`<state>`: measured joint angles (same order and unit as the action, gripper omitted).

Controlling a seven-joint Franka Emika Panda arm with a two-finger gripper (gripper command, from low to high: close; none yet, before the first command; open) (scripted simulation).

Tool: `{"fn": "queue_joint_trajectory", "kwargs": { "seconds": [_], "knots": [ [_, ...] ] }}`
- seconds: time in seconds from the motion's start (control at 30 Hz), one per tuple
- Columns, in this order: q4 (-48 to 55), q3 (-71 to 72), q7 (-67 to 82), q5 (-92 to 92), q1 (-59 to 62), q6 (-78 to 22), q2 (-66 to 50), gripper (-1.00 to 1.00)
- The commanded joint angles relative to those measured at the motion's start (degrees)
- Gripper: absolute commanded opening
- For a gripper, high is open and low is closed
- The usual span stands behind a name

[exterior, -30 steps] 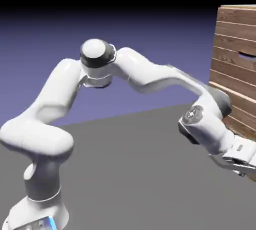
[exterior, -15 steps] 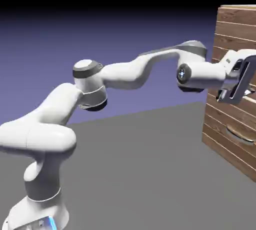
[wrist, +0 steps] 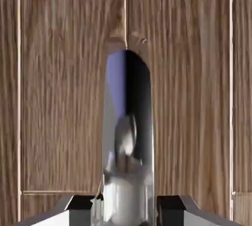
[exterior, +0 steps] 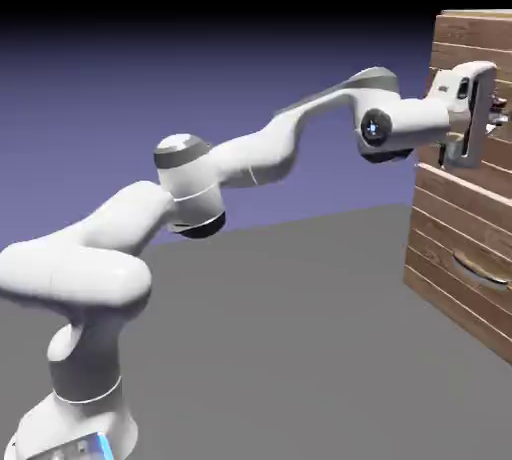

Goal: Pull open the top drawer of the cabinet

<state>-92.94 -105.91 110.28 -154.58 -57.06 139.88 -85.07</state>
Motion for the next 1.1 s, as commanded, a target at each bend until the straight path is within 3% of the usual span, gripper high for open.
{"fn": "queue_joint_trajectory", "kwargs": {
  "seconds": [0.0, 0.87, 0.9, 1.07],
  "knots": [
    [-2.1, -0.2, 0.5, -0.2, -1.3, -0.8, -0.1, -1.0],
    [-55.7, -13.0, 6.6, 9.5, -38.8, -17.2, -5.6, -1.0],
    [-55.7, -13.0, 6.6, 9.5, -38.8, -17.2, -5.6, 1.0],
    [-63.4, -17.0, 6.1, 14.1, -45.6, -18.2, -8.4, 1.0]
  ]
}}
